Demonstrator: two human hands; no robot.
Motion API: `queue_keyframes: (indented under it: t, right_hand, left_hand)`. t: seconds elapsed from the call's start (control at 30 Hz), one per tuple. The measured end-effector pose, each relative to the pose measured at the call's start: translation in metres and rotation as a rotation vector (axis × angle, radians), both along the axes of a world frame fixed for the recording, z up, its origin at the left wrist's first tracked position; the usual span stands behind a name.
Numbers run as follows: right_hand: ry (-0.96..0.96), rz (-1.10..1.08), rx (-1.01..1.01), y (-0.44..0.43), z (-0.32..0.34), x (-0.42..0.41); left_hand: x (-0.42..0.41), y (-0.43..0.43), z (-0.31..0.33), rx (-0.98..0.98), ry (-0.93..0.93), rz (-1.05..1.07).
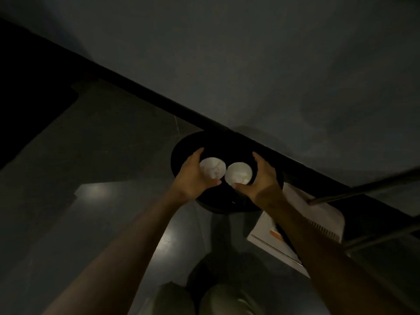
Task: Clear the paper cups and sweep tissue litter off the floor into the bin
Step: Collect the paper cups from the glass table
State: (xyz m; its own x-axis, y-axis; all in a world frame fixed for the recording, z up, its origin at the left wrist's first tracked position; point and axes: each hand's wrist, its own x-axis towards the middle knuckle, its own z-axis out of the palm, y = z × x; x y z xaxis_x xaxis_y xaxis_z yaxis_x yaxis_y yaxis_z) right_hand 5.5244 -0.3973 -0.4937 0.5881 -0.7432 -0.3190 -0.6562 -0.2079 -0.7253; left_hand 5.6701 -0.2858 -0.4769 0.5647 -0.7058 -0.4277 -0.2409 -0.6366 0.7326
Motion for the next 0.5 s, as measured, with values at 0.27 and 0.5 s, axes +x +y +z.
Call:
queue_keyframes:
  t: [0.27, 0.5]
  right_hand:
    - [-0.041, -0.024, 0.207, 0.002, 0.119, 0.004]
    - [-0.176, -0.122, 0.189, -0.001, 0.343, -0.02]
  left_hand:
    - [0.001, 0.0, 0.127, 0.008, -0.021, -0.052]
    - [-0.018, -0.016, 0.347, -0.044, -0.092, -0.139]
